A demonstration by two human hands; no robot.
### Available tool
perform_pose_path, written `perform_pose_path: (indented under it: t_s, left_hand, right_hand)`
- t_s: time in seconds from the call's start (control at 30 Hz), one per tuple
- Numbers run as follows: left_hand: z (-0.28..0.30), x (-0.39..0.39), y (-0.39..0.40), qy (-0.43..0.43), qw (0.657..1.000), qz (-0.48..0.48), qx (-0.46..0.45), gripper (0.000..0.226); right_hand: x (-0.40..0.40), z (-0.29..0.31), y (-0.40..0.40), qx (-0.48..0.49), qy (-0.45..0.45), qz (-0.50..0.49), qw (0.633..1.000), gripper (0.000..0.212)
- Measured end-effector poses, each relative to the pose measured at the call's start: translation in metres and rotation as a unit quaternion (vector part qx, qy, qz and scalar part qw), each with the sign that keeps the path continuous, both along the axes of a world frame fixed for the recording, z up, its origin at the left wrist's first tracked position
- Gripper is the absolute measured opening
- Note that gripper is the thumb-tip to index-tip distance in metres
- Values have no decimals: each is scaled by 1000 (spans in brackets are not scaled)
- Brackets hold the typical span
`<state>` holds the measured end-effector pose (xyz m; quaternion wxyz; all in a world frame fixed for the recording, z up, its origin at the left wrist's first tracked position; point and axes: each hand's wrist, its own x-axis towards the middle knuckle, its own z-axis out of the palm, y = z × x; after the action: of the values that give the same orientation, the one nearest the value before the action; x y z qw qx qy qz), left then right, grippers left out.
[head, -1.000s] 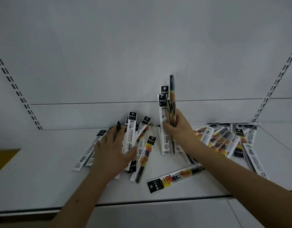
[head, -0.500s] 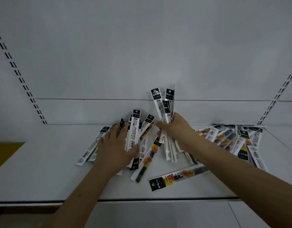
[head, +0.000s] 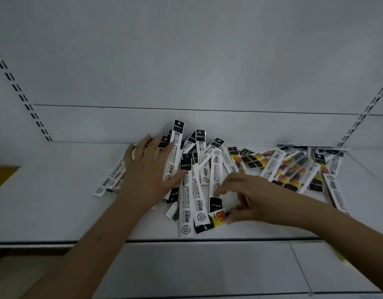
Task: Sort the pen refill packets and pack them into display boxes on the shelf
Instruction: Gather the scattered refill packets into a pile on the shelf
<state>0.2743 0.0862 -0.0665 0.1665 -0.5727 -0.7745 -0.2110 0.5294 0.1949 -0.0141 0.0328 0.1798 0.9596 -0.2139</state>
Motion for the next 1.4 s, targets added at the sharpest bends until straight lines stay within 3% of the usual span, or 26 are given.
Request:
perform_pose_path:
  t_s: [0.1,0.2,0.33,0.43,0.5,0.6,0.67,0.77,0.83,0.9,1.03,1.17,1.4]
  left_hand:
    - [7,4,2,73,994,-52,59,58]
    - [13,8,4,90,991,-74,60,48]
    - [23,9,0,47,991,-120,43,45]
    - [35,20,-12,-24,987,-161,-12,53]
    - [37,31,-25,-27,981,-179,-72,64]
    - [32,43,-39,-3,960,-223,-171,76]
    - [26,48,-40,15,946,-231,-227,82]
    - [16,45,-29,70,944,-220,-238,80]
    - [18,38,-17,92,943,-210,-242,73]
    - [20,33,-8,117,942,-213,-229,64]
    - [24,41,4,88,935,-284,-192,61]
    - [21,64,27,72,919,-334,-196,68]
    - [3,58,46,29,934,-295,-200,66]
  right_hand:
    - [13,-12,1,22,17,15,1000,38]
    - [14,-11,3,104,30,16,994,22]
    - [18,4,8,149,-19,5,989,11]
    - [27,28,21,160,-79,-49,983,20]
    - [32,42,33,172,-109,-110,973,24]
    - [20,45,43,108,-22,-213,971,19]
    - [-1,33,46,3,80,-277,957,23]
    - [-30,13,45,-165,141,-301,929,23]
    - [-33,8,52,-159,156,-299,928,21]
    - [-21,8,67,-61,157,-300,939,14]
    - [16,11,104,71,46,-243,966,31]
    - [14,7,125,60,-90,-173,979,62]
    - [-8,8,141,123,-118,-184,968,50]
